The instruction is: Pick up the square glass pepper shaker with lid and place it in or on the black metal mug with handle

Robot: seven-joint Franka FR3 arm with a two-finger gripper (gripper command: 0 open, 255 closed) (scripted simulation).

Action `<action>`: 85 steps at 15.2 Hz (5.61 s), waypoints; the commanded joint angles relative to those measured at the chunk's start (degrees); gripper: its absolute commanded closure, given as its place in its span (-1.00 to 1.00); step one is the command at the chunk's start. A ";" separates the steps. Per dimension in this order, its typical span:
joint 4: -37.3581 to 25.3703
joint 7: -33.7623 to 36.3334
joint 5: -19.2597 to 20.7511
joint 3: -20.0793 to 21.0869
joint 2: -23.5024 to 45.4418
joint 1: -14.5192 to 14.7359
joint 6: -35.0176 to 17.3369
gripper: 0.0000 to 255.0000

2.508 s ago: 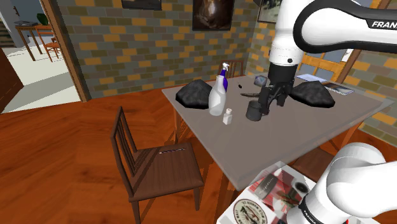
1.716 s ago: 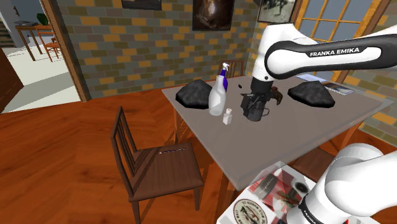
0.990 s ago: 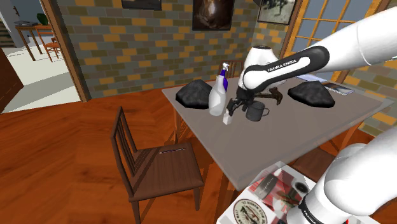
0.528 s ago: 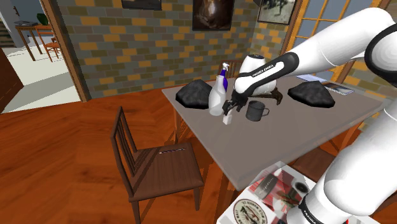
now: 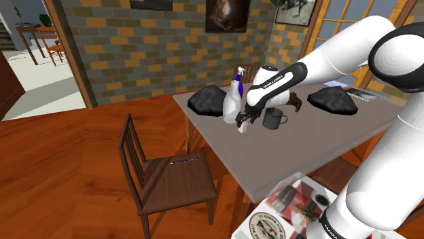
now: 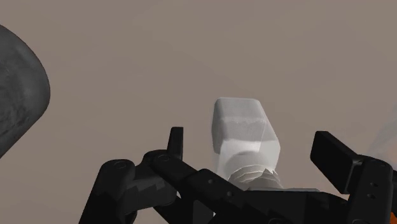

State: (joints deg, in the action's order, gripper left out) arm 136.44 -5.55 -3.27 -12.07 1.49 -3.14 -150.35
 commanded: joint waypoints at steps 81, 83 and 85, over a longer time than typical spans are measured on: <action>-10.03 -24.44 -2.09 -15.31 -6.48 -8.36 17.56 1.00; -10.03 -24.44 -2.09 -15.31 -6.48 -8.36 17.56 1.00; -10.03 -24.44 -2.09 -15.31 -6.48 -8.36 17.56 1.00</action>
State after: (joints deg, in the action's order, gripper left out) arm 126.40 -29.99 -5.35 -27.38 -4.99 -11.50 -132.77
